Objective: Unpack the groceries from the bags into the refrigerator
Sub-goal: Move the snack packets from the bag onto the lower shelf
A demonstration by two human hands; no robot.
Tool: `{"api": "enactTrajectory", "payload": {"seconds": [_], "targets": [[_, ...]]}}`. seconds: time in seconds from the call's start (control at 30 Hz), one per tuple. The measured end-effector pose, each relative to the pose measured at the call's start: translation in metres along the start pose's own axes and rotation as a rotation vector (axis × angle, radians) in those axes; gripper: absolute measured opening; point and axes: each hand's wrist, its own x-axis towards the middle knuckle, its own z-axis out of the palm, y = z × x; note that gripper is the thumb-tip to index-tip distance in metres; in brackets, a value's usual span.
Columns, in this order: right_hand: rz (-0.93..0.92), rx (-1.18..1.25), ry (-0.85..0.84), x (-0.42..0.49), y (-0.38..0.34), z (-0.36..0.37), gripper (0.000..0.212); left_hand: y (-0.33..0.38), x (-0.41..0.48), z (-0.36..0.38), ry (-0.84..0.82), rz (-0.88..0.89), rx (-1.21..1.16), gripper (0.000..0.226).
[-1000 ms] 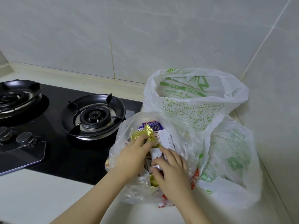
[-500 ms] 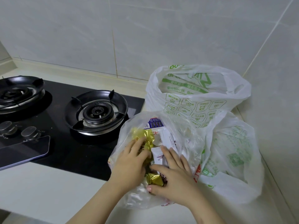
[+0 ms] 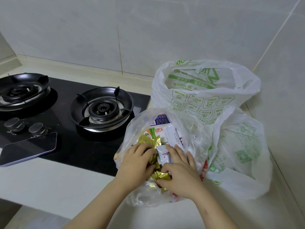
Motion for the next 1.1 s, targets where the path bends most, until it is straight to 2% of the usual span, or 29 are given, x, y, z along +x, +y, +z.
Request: {"api": "enactTrajectory", "payload": {"seconds": [0.2,0.27,0.37,0.5,0.63,0.7,0.77,0.83,0.9,0.97,1.03,1.1], "targets": [[-0.008,0.12,0.039,0.0,0.003,0.0,0.022,0.0,-0.001,0.001,-0.035,-0.159,-0.181,0.036],[-0.015,0.198,0.068,0.002,0.005,-0.001,0.012,0.004,0.0,-0.002,-0.037,-0.198,-0.195,0.026],[-0.017,0.344,0.134,0.003,0.009,-0.004,0.014,0.01,0.002,-0.005,0.008,-0.193,-0.216,0.012],[0.039,0.523,0.221,0.0,0.01,-0.002,0.01,0.007,0.003,-0.003,0.03,-0.09,-0.136,0.022],[0.132,0.735,0.29,-0.006,0.007,-0.004,0.007,0.0,0.0,-0.003,-0.032,-0.125,-0.133,0.04],[0.151,0.808,0.385,-0.007,0.006,-0.01,0.003,-0.001,-0.002,-0.005,-0.057,-0.161,-0.156,0.038],[0.166,0.862,0.553,-0.007,0.006,-0.016,0.014,0.002,-0.001,-0.008,-0.068,-0.177,-0.154,0.032],[0.159,0.891,0.724,-0.008,0.003,-0.021,0.019,0.006,-0.002,-0.009,-0.077,-0.199,-0.138,0.035],[0.119,0.863,0.821,-0.008,0.0,-0.021,0.019,0.01,-0.002,-0.009,-0.072,-0.22,-0.126,0.039],[0.069,0.71,0.802,-0.006,0.001,-0.017,0.019,0.012,-0.002,-0.006,-0.092,-0.244,-0.104,0.046],[0.004,0.509,0.657,-0.004,0.005,-0.009,0.021,0.011,-0.003,-0.001,-0.113,-0.258,-0.056,0.052],[-0.009,0.46,0.482,-0.004,0.006,-0.003,0.023,0.011,-0.004,0.002,-0.128,-0.265,-0.029,0.057]]}}
